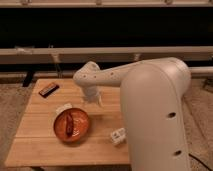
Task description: Wipe the white sponge on the table
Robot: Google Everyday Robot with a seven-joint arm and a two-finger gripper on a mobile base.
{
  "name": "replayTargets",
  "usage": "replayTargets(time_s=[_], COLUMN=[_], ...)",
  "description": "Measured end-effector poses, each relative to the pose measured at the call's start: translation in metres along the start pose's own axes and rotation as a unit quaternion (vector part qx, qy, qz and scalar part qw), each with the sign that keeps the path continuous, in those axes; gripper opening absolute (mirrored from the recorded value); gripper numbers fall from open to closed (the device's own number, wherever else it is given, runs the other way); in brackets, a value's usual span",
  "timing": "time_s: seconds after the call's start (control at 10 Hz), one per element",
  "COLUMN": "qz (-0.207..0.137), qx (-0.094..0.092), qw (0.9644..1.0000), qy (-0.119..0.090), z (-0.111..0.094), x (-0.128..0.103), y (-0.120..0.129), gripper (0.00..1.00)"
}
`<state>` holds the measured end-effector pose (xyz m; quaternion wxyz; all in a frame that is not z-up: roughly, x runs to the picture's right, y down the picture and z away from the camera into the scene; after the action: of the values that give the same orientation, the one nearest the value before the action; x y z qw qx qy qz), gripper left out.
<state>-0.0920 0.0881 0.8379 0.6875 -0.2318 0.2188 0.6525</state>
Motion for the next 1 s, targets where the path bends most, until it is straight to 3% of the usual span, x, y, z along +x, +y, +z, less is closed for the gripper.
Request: replayTargets(time_s=[0.4, 1.0], qz=[-0.018, -0.030], qx=[-0.017, -0.042], qw=[0.9997, 0.9987], qy=[-0.002, 0.003], z=[0.011, 0.022], x=[-0.018, -0.033], y=[0.057, 0.116], gripper=[0.65, 0.65])
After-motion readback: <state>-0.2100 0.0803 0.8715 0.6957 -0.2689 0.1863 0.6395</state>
